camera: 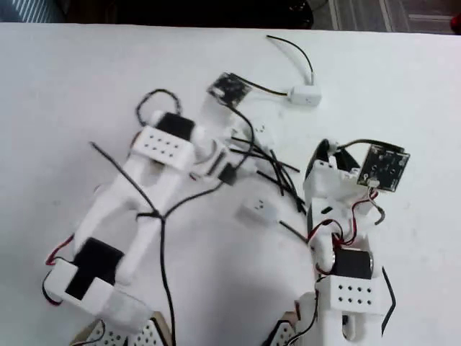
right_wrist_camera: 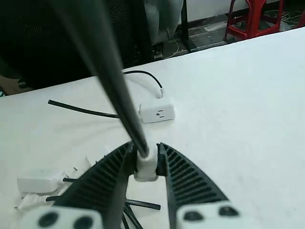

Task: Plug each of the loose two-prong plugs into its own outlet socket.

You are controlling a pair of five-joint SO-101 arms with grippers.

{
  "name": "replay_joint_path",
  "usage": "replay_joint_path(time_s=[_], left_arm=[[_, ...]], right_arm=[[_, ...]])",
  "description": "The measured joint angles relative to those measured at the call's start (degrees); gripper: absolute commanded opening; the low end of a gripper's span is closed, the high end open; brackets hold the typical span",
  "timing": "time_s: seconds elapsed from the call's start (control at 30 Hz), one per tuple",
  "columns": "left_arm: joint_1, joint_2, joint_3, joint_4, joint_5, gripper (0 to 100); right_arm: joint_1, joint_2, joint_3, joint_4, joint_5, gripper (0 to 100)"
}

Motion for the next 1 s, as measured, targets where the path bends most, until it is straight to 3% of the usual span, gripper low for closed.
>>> replay_joint_path(time_s=[0.2,0.47,0.7,1.0], left_arm=[[10.29,0.62,-0.53,2.37,20.92,31],[15.38,2.2,-0.53,2.37,41.49,31],[16.35,14.51,-1.41,2.37,44.48,31],[16.7,24.0,-13.1,4.57,47.65,31]], right_arm=[[1.14,0.0,0.0,-0.18,0.0,1.7],[0.97,0.0,0.0,-0.18,0.0,1.7],[0.97,0.0,0.0,-0.26,0.0,1.7],[0.97,0.0,0.0,-0.26,0.0,1.7]])
